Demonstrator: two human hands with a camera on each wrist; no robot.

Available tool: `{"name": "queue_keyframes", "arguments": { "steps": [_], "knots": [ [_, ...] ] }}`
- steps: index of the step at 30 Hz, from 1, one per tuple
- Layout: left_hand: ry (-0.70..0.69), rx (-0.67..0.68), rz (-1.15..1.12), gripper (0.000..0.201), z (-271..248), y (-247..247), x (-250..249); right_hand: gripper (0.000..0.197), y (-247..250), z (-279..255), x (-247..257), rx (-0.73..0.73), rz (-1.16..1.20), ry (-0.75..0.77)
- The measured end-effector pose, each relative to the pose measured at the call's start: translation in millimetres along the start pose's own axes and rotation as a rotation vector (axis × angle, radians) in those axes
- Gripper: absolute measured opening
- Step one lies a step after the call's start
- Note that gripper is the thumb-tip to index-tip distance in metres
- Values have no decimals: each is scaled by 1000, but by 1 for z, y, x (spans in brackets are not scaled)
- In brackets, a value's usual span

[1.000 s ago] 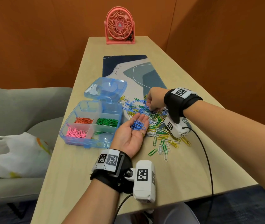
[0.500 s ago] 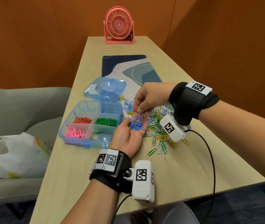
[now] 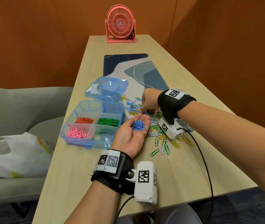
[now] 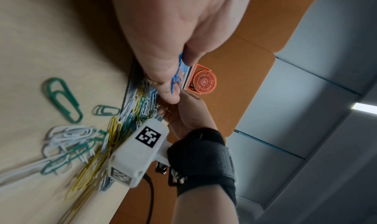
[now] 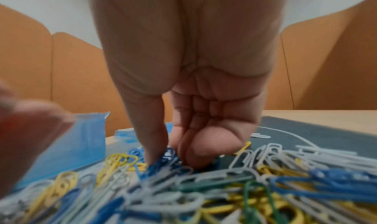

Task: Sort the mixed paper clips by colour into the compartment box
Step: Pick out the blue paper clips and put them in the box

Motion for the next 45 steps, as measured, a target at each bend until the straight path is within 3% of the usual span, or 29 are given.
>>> {"name": "queue_keyframes", "arguments": {
  "steps": [7,12,16,20,22,27,31,39,45],
  "knots": [
    [-4,20,-11,25,0,-1,0,25,-3,3,-17,75,182,-26],
    [-12,14,2,25,1,1,0,4,8,-8,-20,83,372,35],
    [0,3,29,28,0,2,0,14,23,-24,-7,94,512,131],
    [-10,13,-38,35,-1,0,0,16,13,-46,26,225,557,254],
    [-31,28,-89,36,-1,-1,-2,14,7,-49,33,248,524,273],
    [-4,-9,-11,27,-8,2,3,16,13,-31,12,80,220,157],
    [-7,-28,-1,26,-13,4,4,24,-13,-25,7,143,-80,136],
    [-71,-46,-30,27,-15,5,-4,8,-18,-23,2,156,-260,152],
    [-65,-35,-32,27,-13,4,-4,24,-14,-22,-6,145,-247,111]
  ]
}}
Point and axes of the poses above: each hand's wrist, its own z-axis towards the middle knuckle, its own y-axis out of the back of the hand, x = y × z, the point moved 10 cm from there along z, towards the middle knuckle, and after that the axes turned 8 degrees about x, right-handed, at the moved point
